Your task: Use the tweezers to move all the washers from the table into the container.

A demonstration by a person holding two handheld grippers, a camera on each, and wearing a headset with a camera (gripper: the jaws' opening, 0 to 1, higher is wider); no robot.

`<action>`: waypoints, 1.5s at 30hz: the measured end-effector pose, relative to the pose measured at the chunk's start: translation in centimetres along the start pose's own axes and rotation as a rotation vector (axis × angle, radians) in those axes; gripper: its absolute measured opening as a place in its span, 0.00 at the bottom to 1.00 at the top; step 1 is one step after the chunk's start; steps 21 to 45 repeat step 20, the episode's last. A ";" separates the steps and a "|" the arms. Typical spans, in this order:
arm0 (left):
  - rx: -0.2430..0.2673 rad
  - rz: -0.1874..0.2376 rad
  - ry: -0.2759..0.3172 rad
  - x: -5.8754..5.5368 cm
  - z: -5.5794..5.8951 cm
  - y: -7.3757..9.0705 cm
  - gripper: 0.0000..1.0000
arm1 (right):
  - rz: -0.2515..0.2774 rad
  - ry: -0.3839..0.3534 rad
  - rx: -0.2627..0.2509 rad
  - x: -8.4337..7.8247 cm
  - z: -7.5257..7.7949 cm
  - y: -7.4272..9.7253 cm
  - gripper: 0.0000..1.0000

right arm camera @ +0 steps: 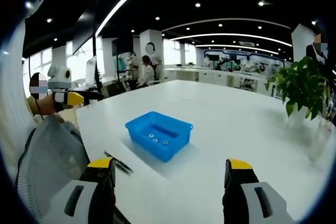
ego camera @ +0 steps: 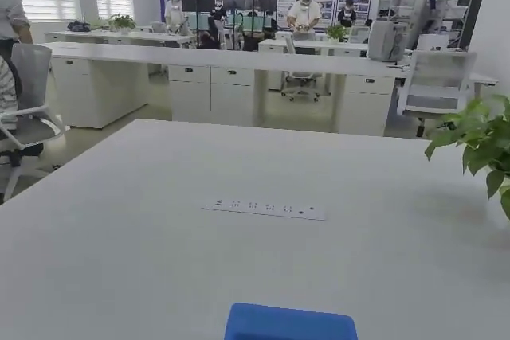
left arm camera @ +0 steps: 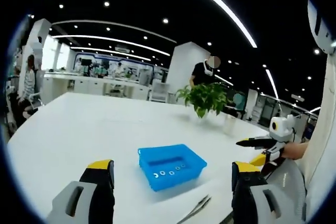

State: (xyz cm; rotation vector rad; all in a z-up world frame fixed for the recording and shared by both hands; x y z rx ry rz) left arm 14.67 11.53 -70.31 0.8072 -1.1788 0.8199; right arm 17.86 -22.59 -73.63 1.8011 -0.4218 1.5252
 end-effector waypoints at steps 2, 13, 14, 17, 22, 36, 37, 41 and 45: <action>0.033 0.018 -0.050 0.2 0.2 0.0 0.98 | 0.017 -0.001 -0.004 0.2 0.0 0.0 0.86; 0.114 0.130 -0.063 -0.4 -0.8 0.0 0.98 | 0.076 0.023 -0.022 0.8 -0.1 -0.3 0.91; 0.121 0.133 -0.073 -0.3 -0.9 -0.1 0.98 | 0.078 0.028 -0.026 0.8 0.0 -0.2 0.91; 0.131 0.130 -0.090 -0.4 -0.9 -0.1 0.98 | 0.088 0.033 -0.033 0.9 0.1 -0.2 0.90; 0.133 0.116 -0.089 -0.5 -1.0 -0.2 0.98 | 0.108 0.035 -0.045 1.2 0.2 -0.1 0.90; 0.133 0.116 -0.089 -0.5 -1.0 -0.2 0.98 | 0.108 0.035 -0.045 1.2 0.2 -0.1 0.90; 0.133 0.116 -0.089 -0.5 -1.0 -0.2 0.98 | 0.108 0.035 -0.045 1.2 0.2 -0.1 0.90; 0.133 0.116 -0.089 -0.5 -1.0 -0.2 0.98 | 0.108 0.035 -0.045 1.2 0.2 -0.1 0.90; 0.133 0.116 -0.089 -0.5 -1.0 -0.2 0.98 | 0.108 0.035 -0.045 1.2 0.2 -0.1 0.90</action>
Point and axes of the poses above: the centre of the closed fingertips' face, and the gripper's own axes: y roughly backward along the fingers, z roughly to its right, x roughly out of its top, the point moved 9 cm from there along y, roughly backward along the fingers, and after that the axes turned 5 degrees about z, right-handed, at the moved point
